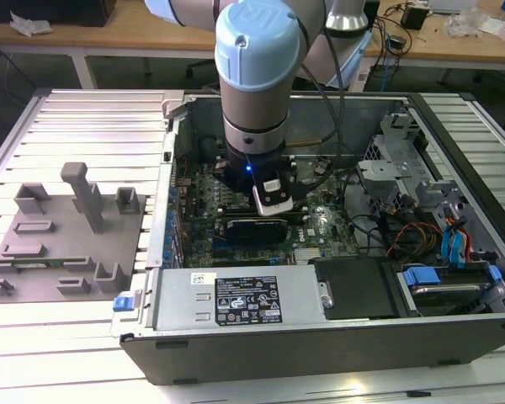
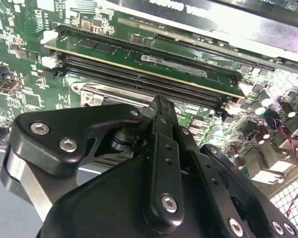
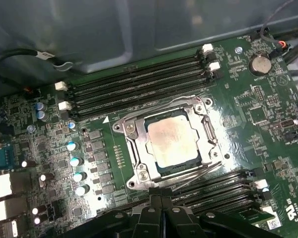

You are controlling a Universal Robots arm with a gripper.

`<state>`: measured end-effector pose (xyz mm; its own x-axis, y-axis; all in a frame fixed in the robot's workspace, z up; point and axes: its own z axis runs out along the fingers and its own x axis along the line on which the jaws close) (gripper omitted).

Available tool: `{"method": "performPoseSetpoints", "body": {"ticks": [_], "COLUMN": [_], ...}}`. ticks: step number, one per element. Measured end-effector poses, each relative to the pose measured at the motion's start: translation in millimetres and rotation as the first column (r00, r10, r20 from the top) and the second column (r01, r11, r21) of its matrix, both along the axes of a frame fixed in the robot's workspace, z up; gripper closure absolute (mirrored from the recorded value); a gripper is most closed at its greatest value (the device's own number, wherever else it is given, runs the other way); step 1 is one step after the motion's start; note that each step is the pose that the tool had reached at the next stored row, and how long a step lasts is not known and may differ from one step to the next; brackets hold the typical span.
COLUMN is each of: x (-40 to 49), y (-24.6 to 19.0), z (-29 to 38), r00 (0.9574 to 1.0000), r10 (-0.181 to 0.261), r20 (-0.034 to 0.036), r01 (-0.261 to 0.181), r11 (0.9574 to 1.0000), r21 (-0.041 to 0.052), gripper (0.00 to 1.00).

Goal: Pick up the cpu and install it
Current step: 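Install the second cpu locking lever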

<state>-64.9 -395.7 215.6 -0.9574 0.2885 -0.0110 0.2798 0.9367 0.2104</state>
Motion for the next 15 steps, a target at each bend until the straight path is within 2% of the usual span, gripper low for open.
{"method": "performPoseSetpoints", "body": {"ticks": [3,7,15], "x": [-2.3,-2.3,-6.0], "y": [0.6,0.9,3.2], "z": [-2.0,-4.9,-7.4], "r00": [0.9994,0.9966,0.9929], "r10": [-0.034,-0.082,-0.119], "r20": [0.0001,0.0,0.0], "r01": [0.034,0.082,0.119], "r11": [0.9994,0.9966,0.9929], "r21": [0.0001,0.0004,0.0022], "gripper": [0.89,0.89,0.89]}}
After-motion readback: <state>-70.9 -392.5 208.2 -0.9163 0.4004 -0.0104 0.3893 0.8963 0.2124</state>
